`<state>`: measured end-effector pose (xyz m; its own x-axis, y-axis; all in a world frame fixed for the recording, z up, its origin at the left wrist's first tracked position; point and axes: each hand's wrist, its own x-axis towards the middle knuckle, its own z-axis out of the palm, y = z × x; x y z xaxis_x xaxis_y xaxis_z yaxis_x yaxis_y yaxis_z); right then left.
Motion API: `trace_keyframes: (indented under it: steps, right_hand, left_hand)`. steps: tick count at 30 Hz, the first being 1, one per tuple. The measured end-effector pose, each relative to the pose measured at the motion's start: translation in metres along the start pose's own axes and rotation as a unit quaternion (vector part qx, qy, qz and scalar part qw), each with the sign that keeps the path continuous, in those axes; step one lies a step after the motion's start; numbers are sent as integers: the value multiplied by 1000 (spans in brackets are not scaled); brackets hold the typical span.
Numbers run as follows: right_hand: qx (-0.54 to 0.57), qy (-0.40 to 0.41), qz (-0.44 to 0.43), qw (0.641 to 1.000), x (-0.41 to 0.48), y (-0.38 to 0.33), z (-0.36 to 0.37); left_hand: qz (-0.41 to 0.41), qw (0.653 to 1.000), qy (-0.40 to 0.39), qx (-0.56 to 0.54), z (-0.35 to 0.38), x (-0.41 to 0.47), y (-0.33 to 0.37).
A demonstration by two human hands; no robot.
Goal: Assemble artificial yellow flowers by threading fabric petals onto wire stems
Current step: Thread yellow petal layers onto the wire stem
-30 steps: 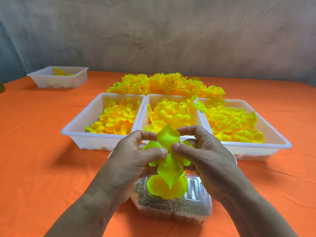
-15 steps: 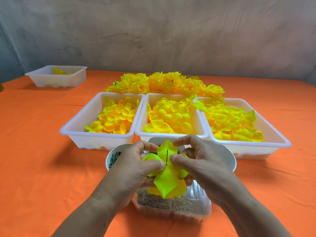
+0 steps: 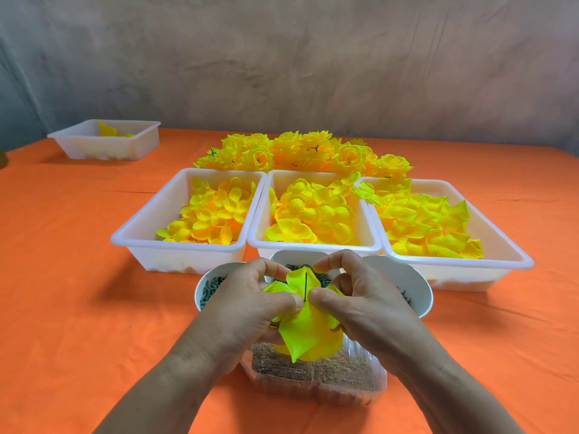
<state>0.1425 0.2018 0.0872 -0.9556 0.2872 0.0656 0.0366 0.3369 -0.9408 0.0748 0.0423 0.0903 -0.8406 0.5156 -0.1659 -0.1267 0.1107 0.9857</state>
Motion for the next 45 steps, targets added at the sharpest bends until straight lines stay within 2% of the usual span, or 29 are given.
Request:
trace_keyframes:
  steps: [18, 23, 26, 29, 31, 34, 36, 38, 41, 45]
  right_hand:
    - [5, -47, -4, 999, -1, -1, 2]
    - [-32, -16, -13, 999, -3, 5, 7]
    - [-85, -7, -34, 996, -2, 5, 4]
    - [-145, -9, -52, 988, -3, 1, -2]
    - [-176, -18, -54, 983, -4, -1, -6]
    - [-179, 12, -56, 982, 0, -3, -20]
    - [-158, 37, -41, 986, 4, -3, -30]
    - [-140, 49, -23, 989, 10, -3, -39]
    - [-110, 68, -15, 992, 18, -4, -48]
    - [-94, 96, -2, 991, 29, -2, -60]
  left_hand:
    - [-41, 999, 0, -15, -1, 2, 0]
    - [-65, 998, -6, -21, 2, -3, -2]
    - [-60, 998, 6, 27, 1, 0, 1]
    - [-62, 995, -16, 73, -3, -2, 7]
    - [-38, 990, -16, 133, -9, -6, 10]
    - [54, 957, 29, 283, -23, -7, 18]
    - [121, 952, 23, 279, -26, -6, 19]
    - [169, 948, -17, 268, -18, -7, 18]
    - [187, 947, -65, 253, -2, -1, 7]
    - [192, 951, -82, 228, 8, 11, -7]
